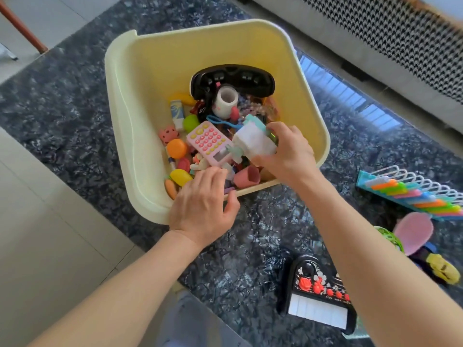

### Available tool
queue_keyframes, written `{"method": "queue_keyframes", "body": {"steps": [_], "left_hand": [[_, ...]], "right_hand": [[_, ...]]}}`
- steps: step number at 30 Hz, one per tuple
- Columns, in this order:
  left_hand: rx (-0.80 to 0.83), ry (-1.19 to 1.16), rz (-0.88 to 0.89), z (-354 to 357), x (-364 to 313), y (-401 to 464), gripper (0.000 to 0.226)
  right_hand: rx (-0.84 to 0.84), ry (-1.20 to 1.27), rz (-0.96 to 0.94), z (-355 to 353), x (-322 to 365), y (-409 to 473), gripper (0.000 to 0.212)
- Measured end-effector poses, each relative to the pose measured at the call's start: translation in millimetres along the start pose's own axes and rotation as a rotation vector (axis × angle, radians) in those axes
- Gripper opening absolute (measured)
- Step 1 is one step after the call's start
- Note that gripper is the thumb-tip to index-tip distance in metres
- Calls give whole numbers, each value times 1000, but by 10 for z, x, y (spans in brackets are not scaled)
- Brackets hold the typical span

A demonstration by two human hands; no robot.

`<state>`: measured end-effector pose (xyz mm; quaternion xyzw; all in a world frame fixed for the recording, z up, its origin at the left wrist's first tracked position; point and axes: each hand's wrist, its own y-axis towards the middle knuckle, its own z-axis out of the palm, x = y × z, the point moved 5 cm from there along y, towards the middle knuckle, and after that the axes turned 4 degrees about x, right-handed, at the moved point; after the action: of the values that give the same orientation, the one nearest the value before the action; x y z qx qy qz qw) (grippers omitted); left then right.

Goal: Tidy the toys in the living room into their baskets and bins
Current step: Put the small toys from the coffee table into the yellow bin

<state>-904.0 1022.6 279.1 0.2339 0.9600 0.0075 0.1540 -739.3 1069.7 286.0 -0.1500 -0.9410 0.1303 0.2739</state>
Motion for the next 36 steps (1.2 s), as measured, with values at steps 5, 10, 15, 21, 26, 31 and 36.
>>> {"method": "queue_keyframes", "body": {"steps": [5,10,15,21,26,31,36], "left_hand": [[62,92,53,40,-27,-15,38],[95,135,57,56,-32,-4,41],[157,160,47,54,-52,0,40],[184,190,56,67,-92,-61,39],[176,157,51,56,-108,-79,32],[134,130,41,67,-91,-105,28],[131,132,47,28,-148,-155,34]], "right_hand": [[-132,312,141,-209,-158,206,67],[-239,561,4,-307,-137,66,45],[-481,470,-65,-301,-645,-803,28],[130,136,18,204,-1152,-1642,78],[489,-353,3,558,-1305,-1994,127],[397,-463,-41,652,-1389,-1963,129],[257,77,29,295,-1288,-1865,122]]}}
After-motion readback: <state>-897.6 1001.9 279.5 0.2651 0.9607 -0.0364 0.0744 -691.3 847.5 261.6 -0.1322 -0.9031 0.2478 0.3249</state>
